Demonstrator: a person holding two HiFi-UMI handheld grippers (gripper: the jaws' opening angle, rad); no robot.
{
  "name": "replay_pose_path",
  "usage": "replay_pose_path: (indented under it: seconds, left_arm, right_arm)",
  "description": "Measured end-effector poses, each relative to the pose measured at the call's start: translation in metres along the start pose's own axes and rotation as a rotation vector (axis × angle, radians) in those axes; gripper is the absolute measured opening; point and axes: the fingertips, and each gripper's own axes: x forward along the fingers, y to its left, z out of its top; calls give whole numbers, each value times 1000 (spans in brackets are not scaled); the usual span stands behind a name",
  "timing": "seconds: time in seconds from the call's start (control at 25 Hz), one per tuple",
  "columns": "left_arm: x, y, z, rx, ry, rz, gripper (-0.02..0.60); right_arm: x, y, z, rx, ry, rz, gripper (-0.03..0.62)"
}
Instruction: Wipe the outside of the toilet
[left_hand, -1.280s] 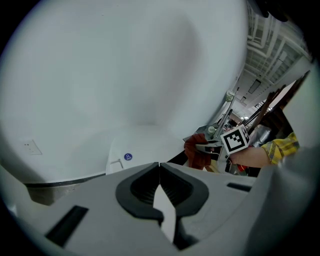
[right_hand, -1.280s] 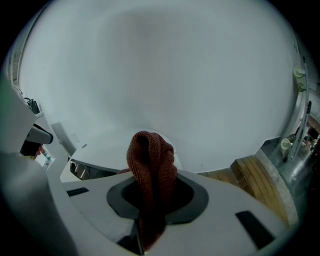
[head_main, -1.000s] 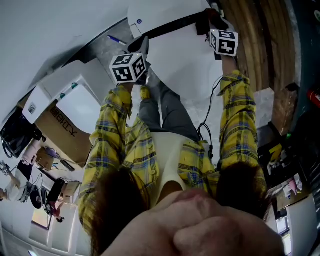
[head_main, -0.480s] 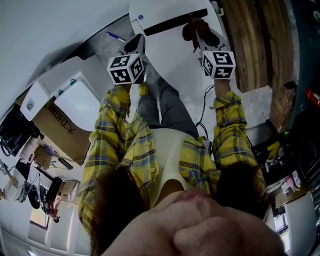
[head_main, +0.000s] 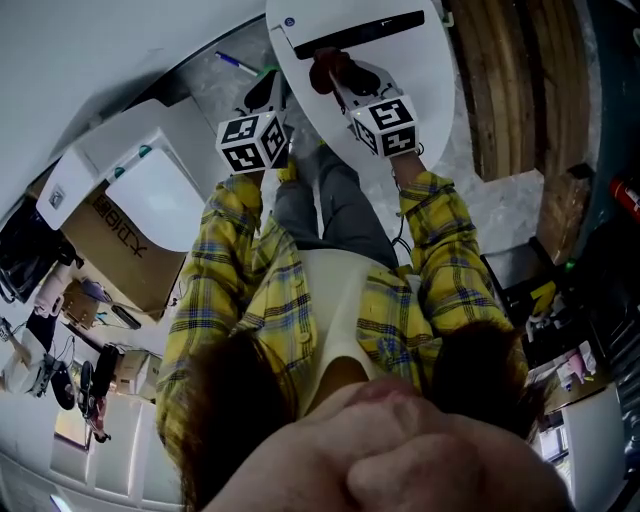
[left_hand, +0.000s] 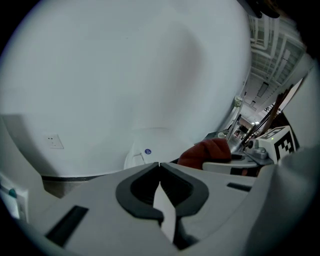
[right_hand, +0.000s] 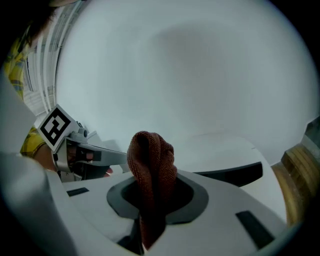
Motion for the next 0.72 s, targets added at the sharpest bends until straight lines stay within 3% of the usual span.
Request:
replay_pose_path:
  seconds: [0.2,0.32,0.72]
  left_arm:
    - [-1,2,-14,-34,19,15,12]
    - [0,3,-18,-40,28,14,12]
    - [11,-7,-22,-17,61,-14,12]
  right_arm:
    - [33,32,-25,-62,80,96,86]
    - [45,33,-44,-120,151,112,86]
    - [35,-43,-67,-160,230,-44,86]
